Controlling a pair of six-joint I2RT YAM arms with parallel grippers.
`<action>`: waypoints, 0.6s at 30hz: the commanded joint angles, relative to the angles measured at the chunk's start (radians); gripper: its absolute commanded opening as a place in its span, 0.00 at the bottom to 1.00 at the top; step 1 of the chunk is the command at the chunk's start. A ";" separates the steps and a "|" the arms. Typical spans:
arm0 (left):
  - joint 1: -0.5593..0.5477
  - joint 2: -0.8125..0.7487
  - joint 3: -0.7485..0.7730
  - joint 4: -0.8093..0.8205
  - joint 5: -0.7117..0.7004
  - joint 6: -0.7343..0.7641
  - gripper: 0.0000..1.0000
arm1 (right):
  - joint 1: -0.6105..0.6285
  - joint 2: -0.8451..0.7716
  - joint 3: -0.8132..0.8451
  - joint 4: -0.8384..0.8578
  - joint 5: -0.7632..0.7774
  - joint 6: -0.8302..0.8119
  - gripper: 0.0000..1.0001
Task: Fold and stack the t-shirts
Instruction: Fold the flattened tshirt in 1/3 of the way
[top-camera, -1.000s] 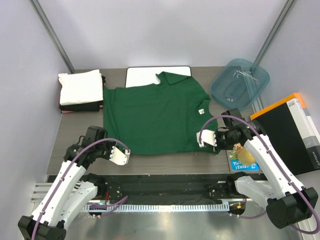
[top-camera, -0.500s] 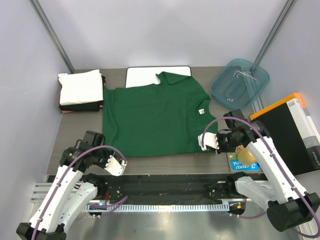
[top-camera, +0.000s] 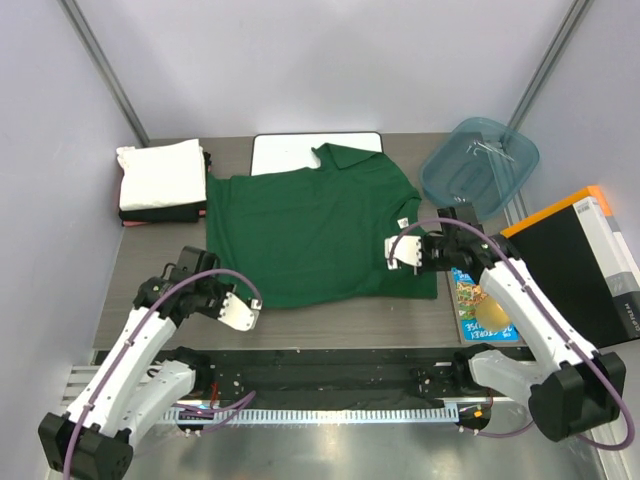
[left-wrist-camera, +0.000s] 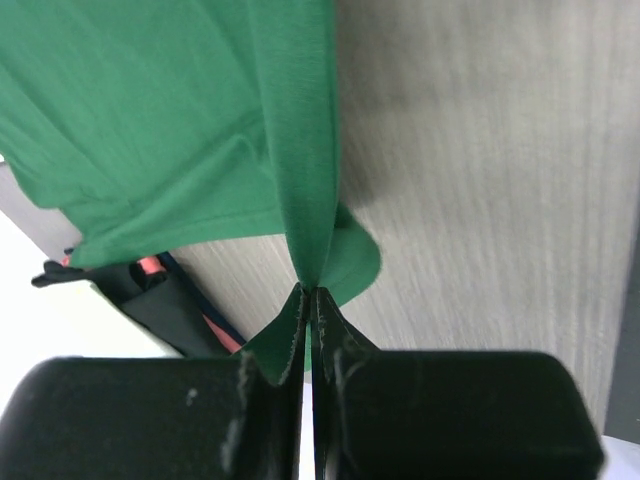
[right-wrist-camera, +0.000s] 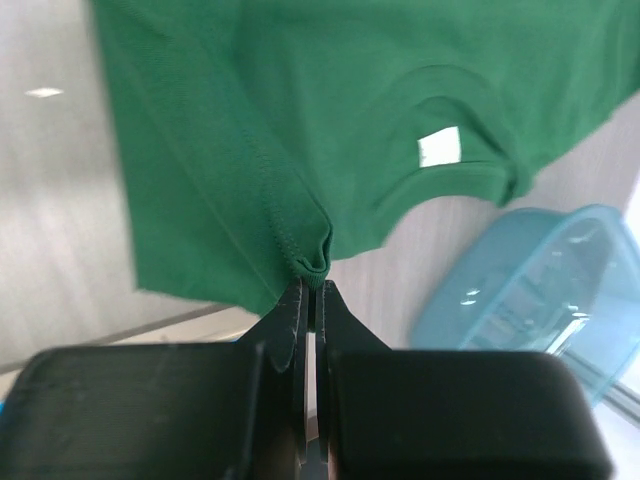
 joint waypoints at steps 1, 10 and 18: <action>0.000 0.052 -0.005 0.152 -0.062 -0.040 0.00 | -0.002 0.051 0.073 0.196 0.040 0.026 0.01; 0.003 0.169 -0.001 0.223 -0.130 -0.029 0.00 | -0.002 0.152 0.087 0.449 0.092 0.032 0.01; 0.023 0.349 0.059 0.346 -0.145 -0.001 0.00 | -0.002 0.238 0.096 0.578 0.098 0.035 0.01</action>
